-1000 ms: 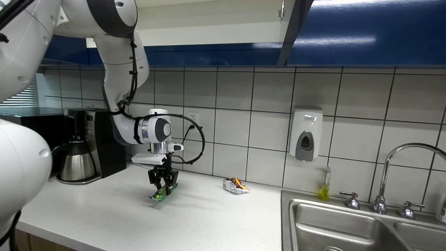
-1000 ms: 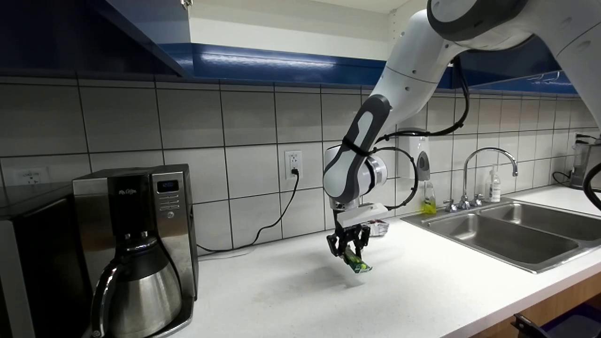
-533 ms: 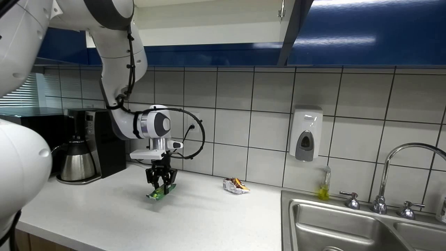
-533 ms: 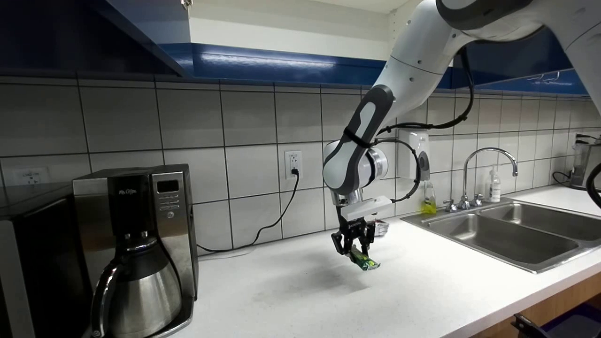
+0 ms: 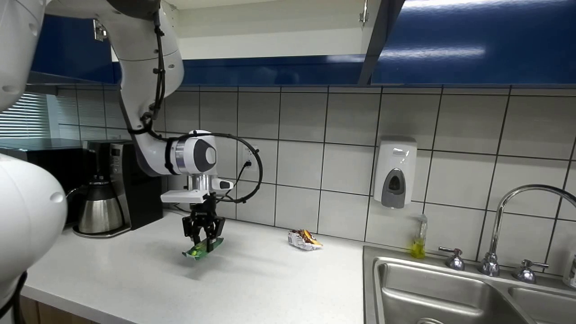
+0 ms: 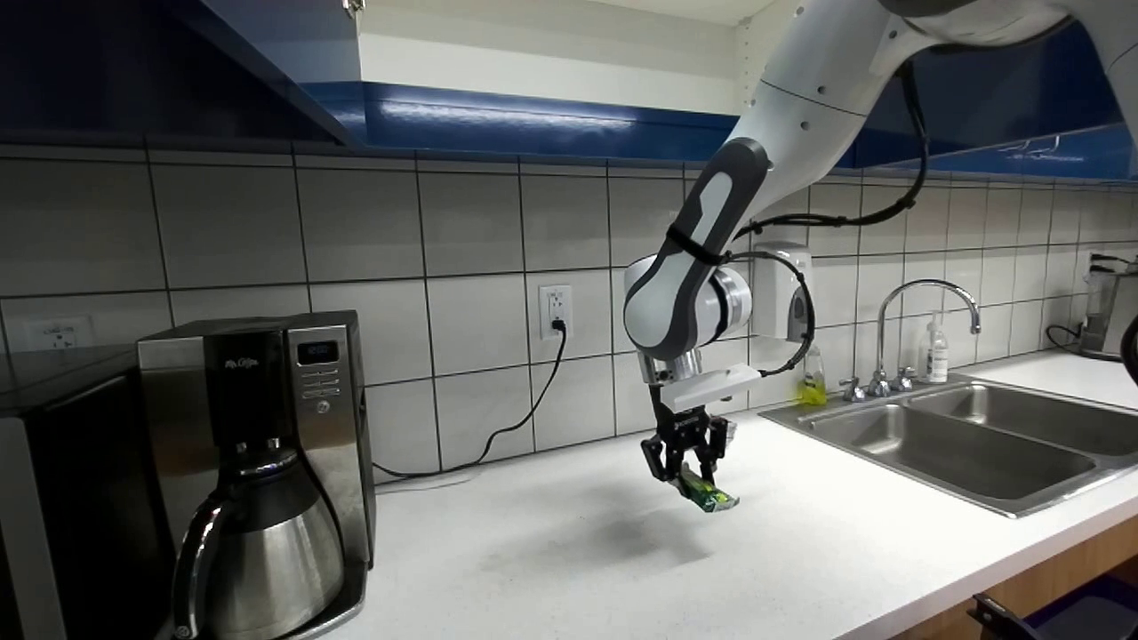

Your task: Put the chocolate bar inside the cupboard

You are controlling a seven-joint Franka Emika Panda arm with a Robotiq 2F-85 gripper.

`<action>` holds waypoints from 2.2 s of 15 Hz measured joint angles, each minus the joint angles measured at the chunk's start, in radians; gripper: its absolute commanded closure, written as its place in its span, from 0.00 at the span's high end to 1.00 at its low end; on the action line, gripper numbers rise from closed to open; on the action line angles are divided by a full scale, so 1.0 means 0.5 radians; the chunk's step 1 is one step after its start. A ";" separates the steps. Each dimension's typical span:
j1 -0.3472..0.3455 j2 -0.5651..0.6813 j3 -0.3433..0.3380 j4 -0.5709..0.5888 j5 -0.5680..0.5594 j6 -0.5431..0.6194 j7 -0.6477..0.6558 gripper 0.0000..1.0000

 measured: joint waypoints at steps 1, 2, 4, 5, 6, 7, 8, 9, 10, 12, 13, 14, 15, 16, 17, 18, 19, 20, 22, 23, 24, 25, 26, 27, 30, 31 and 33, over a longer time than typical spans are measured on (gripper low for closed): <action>-0.001 -0.031 0.000 -0.039 0.000 0.001 0.000 0.18; -0.003 -0.065 0.000 -0.082 0.000 0.001 0.000 0.18; -0.010 -0.131 0.000 -0.165 0.000 0.004 0.001 0.18; -0.013 -0.166 0.000 -0.207 0.000 0.004 0.001 0.18; -0.015 -0.203 0.000 -0.251 0.000 0.005 0.001 0.18; -0.017 -0.239 0.000 -0.294 0.000 0.005 0.001 0.18; -0.018 -0.277 0.000 -0.337 0.000 0.006 0.001 0.18; -0.018 -0.316 0.000 -0.378 0.000 0.007 0.001 0.18; -0.018 -0.356 0.000 -0.420 0.000 0.007 0.001 0.18; -0.018 -0.440 0.006 -0.499 0.000 0.008 0.001 0.18; -0.019 -0.482 0.011 -0.534 0.000 0.008 0.001 0.18; -0.019 -0.523 0.016 -0.566 0.000 0.008 0.001 0.18; -0.019 -0.564 0.021 -0.594 0.000 0.008 0.002 0.18; -0.019 -0.603 0.025 -0.618 0.000 0.008 0.002 0.18; -0.021 -0.643 0.032 -0.639 0.000 0.009 0.002 0.18; -0.025 -0.681 0.041 -0.658 0.000 0.009 0.002 0.18; -0.026 -0.717 0.049 -0.675 0.001 0.009 0.002 0.18; -0.026 -0.754 0.055 -0.690 0.005 0.010 0.002 0.18; -0.027 -0.823 0.073 -0.713 0.019 0.010 0.002 0.18; -0.027 -0.858 0.082 -0.722 0.027 0.010 0.002 0.18; -0.027 -0.891 0.093 -0.730 0.038 0.010 0.002 0.18; -0.027 -0.924 0.103 -0.737 0.051 0.010 0.002 0.18; -0.027 -0.957 0.112 -0.745 0.064 0.008 0.002 0.18; -0.027 -0.993 0.122 -0.752 0.078 0.002 0.002 0.18; -0.027 -1.103 0.144 -0.759 0.129 -0.090 -0.002 0.18; -0.027 -1.145 0.150 -0.759 0.144 -0.141 -0.002 0.18; -0.027 -1.233 0.160 -0.754 0.155 -0.254 -0.002 0.18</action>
